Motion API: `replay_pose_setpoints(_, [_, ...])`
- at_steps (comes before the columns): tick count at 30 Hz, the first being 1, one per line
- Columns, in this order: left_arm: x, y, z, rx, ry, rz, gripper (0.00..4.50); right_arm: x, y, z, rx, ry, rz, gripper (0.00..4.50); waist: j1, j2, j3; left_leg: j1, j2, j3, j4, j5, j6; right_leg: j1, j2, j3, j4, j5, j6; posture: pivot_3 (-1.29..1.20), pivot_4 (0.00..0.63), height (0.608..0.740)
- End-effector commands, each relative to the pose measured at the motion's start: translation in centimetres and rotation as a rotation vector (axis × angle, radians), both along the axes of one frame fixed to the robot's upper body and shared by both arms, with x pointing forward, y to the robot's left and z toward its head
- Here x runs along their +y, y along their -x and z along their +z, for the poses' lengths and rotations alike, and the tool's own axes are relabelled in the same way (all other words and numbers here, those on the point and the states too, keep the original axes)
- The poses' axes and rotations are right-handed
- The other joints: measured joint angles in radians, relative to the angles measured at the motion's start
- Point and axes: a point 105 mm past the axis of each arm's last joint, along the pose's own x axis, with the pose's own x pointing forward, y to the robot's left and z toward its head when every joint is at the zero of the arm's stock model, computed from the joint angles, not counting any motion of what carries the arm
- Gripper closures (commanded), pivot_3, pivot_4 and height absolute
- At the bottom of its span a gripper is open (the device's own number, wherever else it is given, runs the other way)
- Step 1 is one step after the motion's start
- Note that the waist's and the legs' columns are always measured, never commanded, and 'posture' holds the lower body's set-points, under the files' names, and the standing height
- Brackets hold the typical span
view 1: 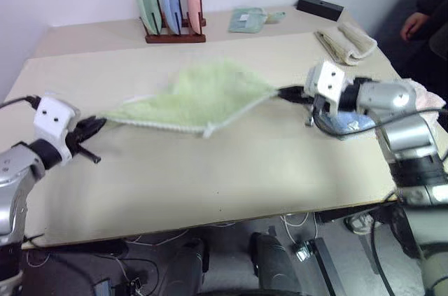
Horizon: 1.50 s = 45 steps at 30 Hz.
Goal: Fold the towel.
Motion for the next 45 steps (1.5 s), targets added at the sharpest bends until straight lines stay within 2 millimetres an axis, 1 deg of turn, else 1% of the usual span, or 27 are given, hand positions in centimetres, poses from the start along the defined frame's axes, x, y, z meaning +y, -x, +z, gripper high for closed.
replay_pose_setpoints(1, [0.1, 2.4, 0.1, 0.069, 0.012, -0.011, 4.5, -0.2, 3.5, 0.4, 0.106, 0.014, 0.059, 4.43, 0.011, -0.001, 0.001, 0.002, 0.0, 0.0, 0.001, 0.0, 0.0, 0.002, 0.0, 0.0, 0.0, 0.0, 0.0, 0.0, 0.15, 0.737])
replay_pose_setpoints(2, [0.2, 3.2, -0.3, 0.106, 0.023, -0.012, 4.5, -0.5, 4.6, 0.0, 0.155, 0.029, 0.075, 4.43, 0.016, -0.001, 0.001, 0.001, 0.0, 0.001, 0.004, 0.0, 0.0, 0.003, 0.0, -0.002, 0.0, 0.0, 0.0, 0.0, 0.15, 0.737])
replay_pose_setpoints(4, [0.3, 4.5, -1.0, 0.173, 0.039, -0.019, 4.5, -1.0, 6.2, -0.3, 0.227, 0.049, 0.094, 4.43, 0.025, -0.001, 0.001, 0.001, 0.001, 0.001, 0.006, 0.0, 0.0, 0.006, 0.001, -0.004, -0.001, -0.002, -0.004, 0.0, 0.15, 0.737])
replay_pose_setpoints(7, [0.6, 5.5, -1.5, 0.228, 0.055, -0.019, 4.5, -1.5, 7.2, -0.5, 0.273, 0.07, 0.1, 4.43, 0.028, -0.001, 0.0, 0.009, 0.001, 0.001, 0.007, -0.001, 0.001, 0.016, 0.0, -0.005, -0.006, -0.003, -0.004, 0.0, 0.15, 0.737])
replay_pose_setpoints(9, [0.7, 5.5, -1.5, 0.238, 0.066, -0.013, 4.5, -1.6, 7.3, -0.5, 0.277, 0.071, 0.1, 4.43, 0.027, -0.002, 0.0, 0.009, 0.001, 0.001, 0.007, -0.001, 0.001, 0.017, 0.0, -0.006, -0.008, -0.003, -0.004, 0.0, 0.15, 0.737])
replay_pose_setpoints(10, [0.8, 5.2, -1.6, 0.235, 0.062, -0.013, 4.5, -1.6, 6.5, -0.3, 0.245, 0.067, 0.086, 4.43, 0.026, -0.002, 0.0, 0.008, 0.001, 0.001, 0.006, -0.001, 0.001, 0.017, 0.0, -0.006, -0.008, -0.003, -0.004, 0.0, 0.15, 0.737])
replay_pose_setpoints(12, [0.9, 4.1, -1.6, 0.209, 0.05, -0.007, 4.5, -1.3, 4.5, 0.1, 0.164, 0.057, 0.053, 4.43, 0.025, -0.001, 0.0, 0.009, 0.001, 0.002, 0.006, -0.002, 0.002, 0.017, 0.0, -0.006, -0.009, -0.003, -0.004, 0.0, 0.15, 0.737])
replay_pose_setpoints(15, [1.0, 2.9, -1.4, 0.18, 0.053, 0.003, 4.5, -1.0, 2.5, 0.3, 0.107, 0.056, 0.023, 4.43, 0.024, -0.001, 0.0, 0.009, 0.001, 0.002, 0.006, -0.002, 0.002, 0.016, 0.0, -0.006, -0.009, -0.002, -0.004, 0.0, 0.15, 0.737])
replay_pose_setpoints(17, [1.3, 1.2, -1.5, 0.145, 0.041, 0.023, 4.5, -0.8, -0.3, -0.1, 0.048, 0.061, -0.026, 4.43, 0.023, -0.001, 0.0, 0.008, 0.001, 0.002, 0.005, -0.002, 0.002, 0.016, 0.0, -0.006, -0.01, -0.002, -0.003, 0.0, 0.15, 0.737])
replay_pose_setpoints(18, [1.4, 0.7, -1.5, 0.135, 0.036, 0.028, 4.5, -0.7, -1.2, -0.2, 0.031, 0.067, -0.036, 4.43, 0.022, -0.002, 0.0, 0.009, 0.001, 0.003, 0.005, -0.002, 0.002, 0.016, 0.0, -0.006, -0.01, 0.0, -0.001, 0.0, 0.15, 0.737])
replay_pose_setpoints(20, [1.7, -1.0, -1.9, 0.125, 0.028, 0.047, 4.5, -0.4, -3.4, -0.8, 0.006, 0.073, -0.063, 4.43, 0.022, -0.002, 0.0, 0.008, 0.0, 0.003, 0.005, -0.002, 0.002, 0.015, 0.001, -0.006, -0.01, 0.0, -0.001, 0.0, 0.15, 0.737])
replay_pose_setpoints(22, [2.0, -2.4, -2.1, 0.113, 0.013, 0.056, 4.5, 0.0, -5.2, -1.3, -0.006, 0.069, -0.077, 4.43, 0.022, -0.002, 0.0, 0.008, -0.001, 0.002, 0.005, -0.002, 0.002, 0.015, 0.001, -0.006, -0.01, 0.001, -0.001, 0.0, 0.15, 0.737])
replay_pose_setpoints(24, [2.2, -3.4, -2.3, 0.11, 0.008, 0.065, 4.5, 0.3, -6.5, -1.4, -0.007, 0.045, -0.093, 4.43, 0.02, -0.002, 0.001, 0.008, -0.001, 0.003, 0.005, -0.002, 0.002, 0.015, 0.001, -0.006, -0.01, 0.001, 0.0, 0.0, 0.15, 0.737])
replay_pose_setpoints(27, [2.3, -4.3, -2.8, 0.119, 0.009, 0.06, 4.5, 0.4, -7.5, -2.1, 0.005, 0.054, -0.093, 4.43, 0.019, -0.002, 0.001, 0.008, -0.001, 0.002, 0.004, -0.002, 0.001, 0.013, 0.001, -0.005, -0.009, 0.002, 0.001, 0.0, 0.15, 0.737])
replay_pose_setpoints(31, [2.2, -5.4, -3.4, 0.123, 0.005, 0.052, 4.5, 0.3, -8.0, -3.3, 0.032, 0.077, -0.088, 4.43, 0.017, -0.001, 0.001, 0.008, -0.001, 0.002, 0.003, -0.003, 0.0, 0.013, 0.001, -0.006, -0.009, 0.002, 0.001, 0.0, 0.15, 0.737])
replay_pose_setpoints(36, [2.2, -6.2, -3.4, 0.115, 0.014, 0.046, 4.5, 0.5, -8.0, -4.0, 0.044, 0.072, -0.076, 4.43, 0.016, -0.001, 0.001, 0.008, -0.001, 0.002, 0.003, -0.003, 0.0, 0.013, 0.002, -0.005, -0.008, 0.002, 0.001, 0.0, 0.15, 0.737])
replay_pose_setpoints(41, [2.3, -6.4, -3.6, 0.125, 0.043, 0.046, 4.5, 0.1, -8.4, -4.1, 0.035, 0.064, -0.112, 4.43, 0.015, -0.001, 0.001, 0.008, -0.001, 0.002, 0.003, -0.003, 0.0, 0.012, 0.002, -0.005, -0.008, 0.002, 0.001, 0.0, 0.15, 0.737])
replay_pose_setpoints(42, [2.3, -6.4, -3.6, 0.127, 0.048, 0.046, 4.2, 0.0, -8.5, -4.0, 0.03, 0.062, -0.124, 4.48, 0.015, -0.001, 0.001, 0.008, -0.001, 0.002, 0.003, -0.003, 0.0, 0.012, 0.002, -0.005, -0.008, 0.002, 0.001, 0.0, 0.15, 0.737])
replay_pose_setpoints(45, [2.6, -6.3, -3.4, 0.123, 0.082, 0.06, 3.12, 0.0, -9.0, -3.6, 0.011, 0.023, -0.163, 3.66, 0.015, -0.001, 0.001, 0.008, -0.001, 0.002, 0.003, -0.003, 0.0, 0.012, 0.002, -0.005, -0.008, 0.002, 0.001, 0.0, 0.15, 0.737])
